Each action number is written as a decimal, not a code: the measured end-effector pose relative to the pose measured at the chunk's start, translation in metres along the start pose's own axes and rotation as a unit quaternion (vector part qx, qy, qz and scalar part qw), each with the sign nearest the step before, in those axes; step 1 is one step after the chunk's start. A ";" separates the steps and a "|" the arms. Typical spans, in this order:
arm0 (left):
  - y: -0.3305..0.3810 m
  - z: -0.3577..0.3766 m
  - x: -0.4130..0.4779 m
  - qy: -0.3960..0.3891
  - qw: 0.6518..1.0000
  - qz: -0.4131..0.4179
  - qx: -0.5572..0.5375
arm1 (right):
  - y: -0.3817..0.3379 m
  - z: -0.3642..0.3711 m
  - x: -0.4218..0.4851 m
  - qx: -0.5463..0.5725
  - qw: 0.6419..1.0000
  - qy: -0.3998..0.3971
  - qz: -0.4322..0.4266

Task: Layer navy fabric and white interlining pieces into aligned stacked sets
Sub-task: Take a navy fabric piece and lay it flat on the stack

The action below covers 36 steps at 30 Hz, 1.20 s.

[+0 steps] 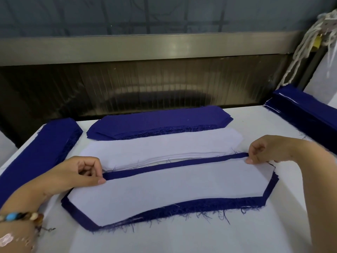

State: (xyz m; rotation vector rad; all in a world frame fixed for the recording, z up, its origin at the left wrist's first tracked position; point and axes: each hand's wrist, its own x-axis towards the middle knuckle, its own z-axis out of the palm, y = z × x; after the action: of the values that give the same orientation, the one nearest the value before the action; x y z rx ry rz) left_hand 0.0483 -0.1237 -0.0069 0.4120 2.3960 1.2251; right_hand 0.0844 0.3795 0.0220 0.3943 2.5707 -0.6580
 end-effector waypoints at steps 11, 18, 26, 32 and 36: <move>-0.013 -0.006 -0.001 0.008 0.998 0.020 -0.053 | -0.003 0.007 0.018 0.016 0.993 0.074 -0.092; -0.005 -0.001 0.003 0.217 0.973 0.015 -0.076 | -0.024 0.014 0.039 0.005 0.948 0.296 -0.120; 0.013 0.002 0.060 0.349 0.931 0.053 0.094 | -0.085 0.039 0.064 -0.046 0.902 0.355 -0.240; 0.008 -0.006 0.095 0.335 0.921 0.054 0.191 | -0.115 0.037 0.082 -0.084 0.920 0.302 -0.237; 0.002 -0.006 0.102 0.367 0.913 0.074 0.163 | -0.121 0.023 0.097 -0.075 0.928 0.304 -0.201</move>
State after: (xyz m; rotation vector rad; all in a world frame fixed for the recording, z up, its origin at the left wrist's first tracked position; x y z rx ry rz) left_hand -0.0430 -0.0823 -0.0250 0.2528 3.2951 1.1802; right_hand -0.0360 0.2810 0.0021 0.0031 3.3203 -0.5198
